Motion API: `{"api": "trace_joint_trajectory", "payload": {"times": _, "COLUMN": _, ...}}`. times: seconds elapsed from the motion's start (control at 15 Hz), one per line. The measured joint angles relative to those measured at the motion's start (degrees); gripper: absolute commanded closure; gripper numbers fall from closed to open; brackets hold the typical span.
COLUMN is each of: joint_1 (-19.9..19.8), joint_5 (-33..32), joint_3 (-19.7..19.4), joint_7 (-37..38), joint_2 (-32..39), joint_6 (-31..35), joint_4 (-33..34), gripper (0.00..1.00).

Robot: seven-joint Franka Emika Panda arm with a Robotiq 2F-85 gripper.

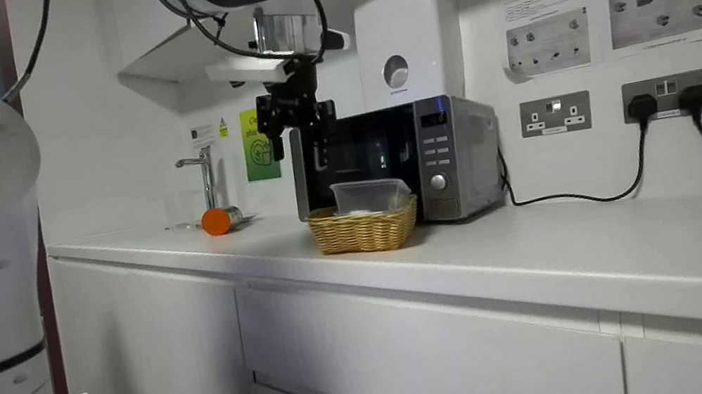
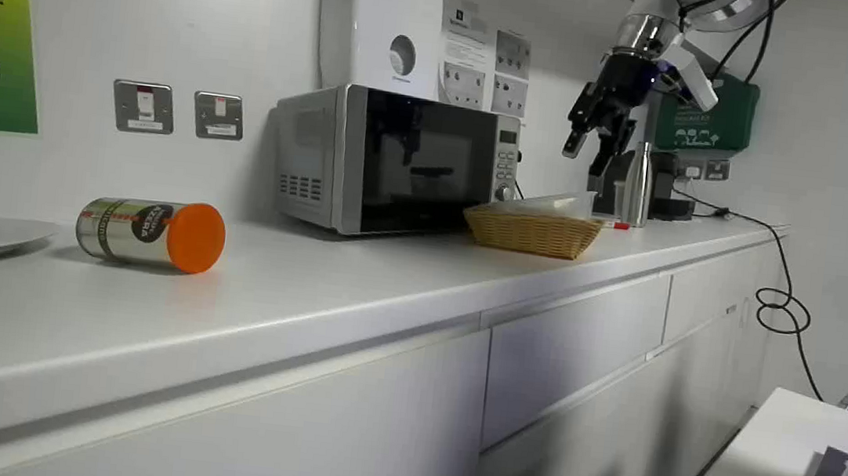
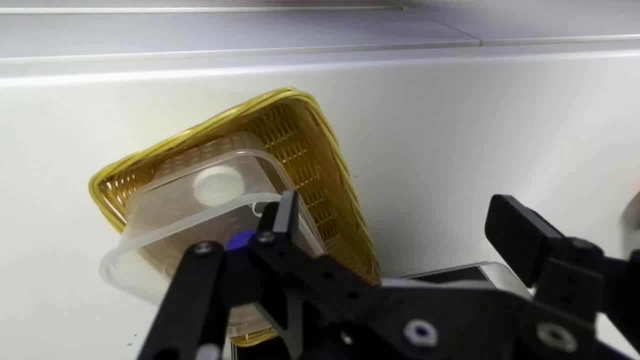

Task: Turn on the microwave

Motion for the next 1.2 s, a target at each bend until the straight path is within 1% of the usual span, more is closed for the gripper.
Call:
{"api": "trace_joint_trajectory", "payload": {"times": 0.47, "joint_1": 0.0, "joint_5": 0.0, "joint_3": 0.0, "joint_7": 0.0, "joint_2": 0.0, "joint_6": 0.0, "joint_4": 0.0, "gripper": 0.0}}
{"api": "trace_joint_trajectory", "payload": {"times": 0.6, "joint_1": -0.05, "joint_5": 0.0, "joint_3": 0.05, "joint_7": 0.0, "joint_2": 0.0, "joint_6": -0.01, "joint_4": 0.0, "gripper": 0.04}}
{"api": "trace_joint_trajectory", "payload": {"times": 0.67, "joint_1": -0.37, "joint_5": -0.96, "joint_3": 0.42, "joint_7": -0.01, "joint_2": 0.01, "joint_6": 0.28, "joint_4": 0.0, "gripper": 0.01}}
{"api": "trace_joint_trajectory", "payload": {"times": 0.73, "joint_1": -0.95, "joint_5": -2.82, "joint_3": 1.04, "joint_7": -0.02, "joint_2": 0.07, "joint_6": 1.23, "joint_4": 0.0, "gripper": 0.02}}
{"api": "trace_joint_trajectory", "payload": {"times": 0.8, "joint_1": -1.58, "joint_5": -5.15, "joint_3": 1.79, "joint_7": -0.02, "joint_2": 0.26, "joint_6": 2.73, "joint_4": 0.0, "gripper": 0.0}}
{"api": "trace_joint_trajectory", "payload": {"times": 0.93, "joint_1": -2.6, "joint_5": -9.84, "joint_3": 3.08, "joint_7": -0.07, "joint_2": 1.15, "joint_6": 6.32, "joint_4": 0.05, "gripper": 0.0}}
{"api": "trace_joint_trajectory", "payload": {"times": 1.2, "joint_1": -3.11, "joint_5": -18.13, "joint_3": 5.1, "joint_7": -0.8, "joint_2": 4.1, "joint_6": 14.55, "joint_4": 0.18, "gripper": 0.0}}
